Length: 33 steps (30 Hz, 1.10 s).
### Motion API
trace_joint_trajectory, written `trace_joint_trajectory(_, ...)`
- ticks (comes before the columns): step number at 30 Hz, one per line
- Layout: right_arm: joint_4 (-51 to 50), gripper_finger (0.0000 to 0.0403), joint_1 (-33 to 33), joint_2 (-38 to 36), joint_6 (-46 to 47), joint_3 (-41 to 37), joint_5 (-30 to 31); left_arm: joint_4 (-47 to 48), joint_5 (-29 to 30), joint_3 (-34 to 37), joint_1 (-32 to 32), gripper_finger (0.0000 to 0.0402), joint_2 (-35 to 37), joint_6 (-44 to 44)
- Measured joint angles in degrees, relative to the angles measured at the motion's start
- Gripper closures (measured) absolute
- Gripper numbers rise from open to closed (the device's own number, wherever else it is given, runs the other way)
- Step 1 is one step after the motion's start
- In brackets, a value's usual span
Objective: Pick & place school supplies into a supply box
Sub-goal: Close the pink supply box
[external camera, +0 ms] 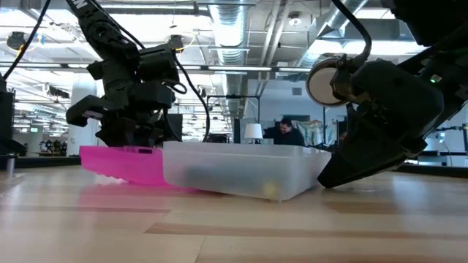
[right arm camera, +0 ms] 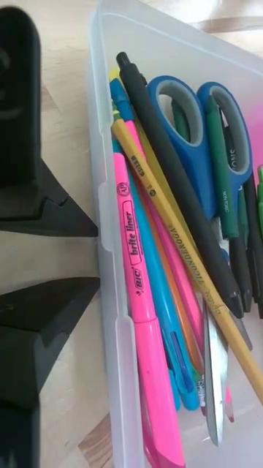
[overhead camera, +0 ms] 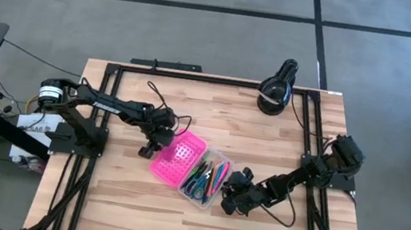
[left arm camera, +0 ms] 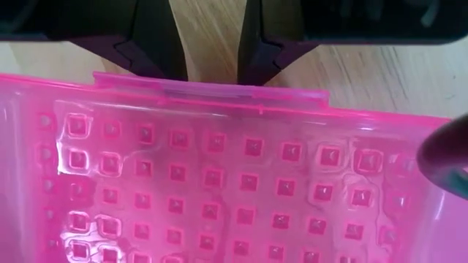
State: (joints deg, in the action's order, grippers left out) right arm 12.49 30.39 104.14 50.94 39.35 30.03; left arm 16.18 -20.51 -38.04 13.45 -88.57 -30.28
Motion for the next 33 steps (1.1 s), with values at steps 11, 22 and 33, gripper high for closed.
trace_joint_trajectory(11,-0.3,0.0310,-0.1,0.0,0.1,0.0,-0.1,2.3,0.3,0.0,0.2,0.0288,6.4,-2.0)
trace_joint_trajectory(22,-0.4,0.0310,-0.5,0.0,0.0,0.0,-0.3,2.6,0.3,0.0,-1.5,0.0288,7.3,-1.8)
trace_joint_trajectory(33,-0.5,0.0310,-0.4,0.1,0.0,0.0,-0.3,2.8,1.3,0.0,-2.9,0.0288,9.5,-1.3)
